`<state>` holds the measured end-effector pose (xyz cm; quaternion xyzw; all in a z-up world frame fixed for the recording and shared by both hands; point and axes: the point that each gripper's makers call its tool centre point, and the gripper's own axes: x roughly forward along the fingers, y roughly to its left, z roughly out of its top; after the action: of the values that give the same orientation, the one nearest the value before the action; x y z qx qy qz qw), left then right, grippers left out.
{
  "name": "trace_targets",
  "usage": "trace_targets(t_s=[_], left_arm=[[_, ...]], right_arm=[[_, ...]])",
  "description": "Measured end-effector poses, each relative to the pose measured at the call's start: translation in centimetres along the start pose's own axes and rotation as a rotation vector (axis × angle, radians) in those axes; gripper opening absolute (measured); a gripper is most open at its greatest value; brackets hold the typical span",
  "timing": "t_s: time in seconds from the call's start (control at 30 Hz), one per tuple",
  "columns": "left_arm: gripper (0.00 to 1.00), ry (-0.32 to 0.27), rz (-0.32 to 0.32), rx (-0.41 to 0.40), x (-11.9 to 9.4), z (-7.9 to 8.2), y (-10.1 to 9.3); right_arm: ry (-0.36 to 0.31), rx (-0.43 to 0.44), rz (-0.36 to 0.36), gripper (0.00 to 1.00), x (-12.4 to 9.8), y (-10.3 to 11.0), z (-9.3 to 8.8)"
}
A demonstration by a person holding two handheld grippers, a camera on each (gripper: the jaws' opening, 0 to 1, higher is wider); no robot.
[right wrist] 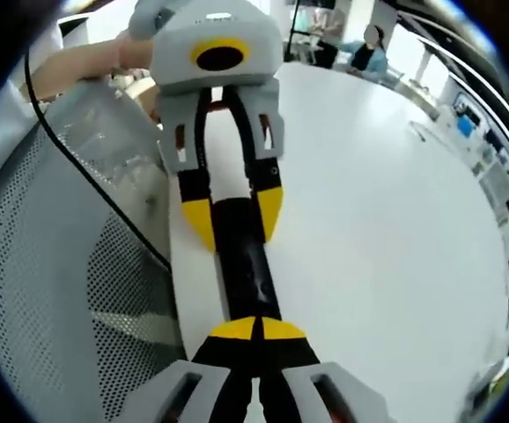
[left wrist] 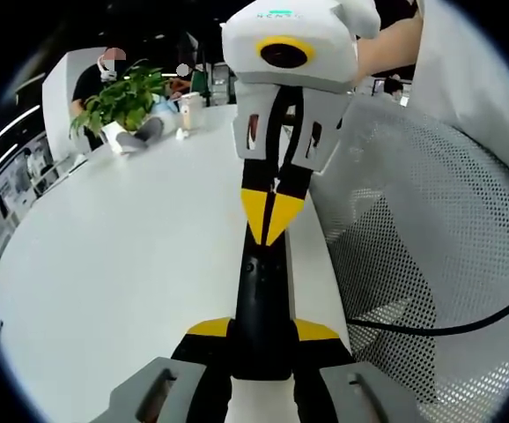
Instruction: Press the specified remote control buttons in sequence, fully releasing each button before pressing the next.
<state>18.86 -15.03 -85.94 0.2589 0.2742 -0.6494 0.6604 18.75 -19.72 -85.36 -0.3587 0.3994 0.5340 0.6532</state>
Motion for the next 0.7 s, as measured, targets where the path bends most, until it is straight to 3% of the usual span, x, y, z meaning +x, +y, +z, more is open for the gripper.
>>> trace_targets(t_s=[0.6, 0.7], left_arm=[[0.24, -0.001, -0.001, 0.001, -0.01, 0.03, 0.01], [0.24, -0.001, -0.001, 0.0, -0.01, 0.03, 0.01]], right_arm=[[-0.013, 0.016, 0.001, 0.0, -0.08, -0.01, 0.03], [-0.041, 0.023, -0.011, 0.0, -0.22, -0.1, 0.45]])
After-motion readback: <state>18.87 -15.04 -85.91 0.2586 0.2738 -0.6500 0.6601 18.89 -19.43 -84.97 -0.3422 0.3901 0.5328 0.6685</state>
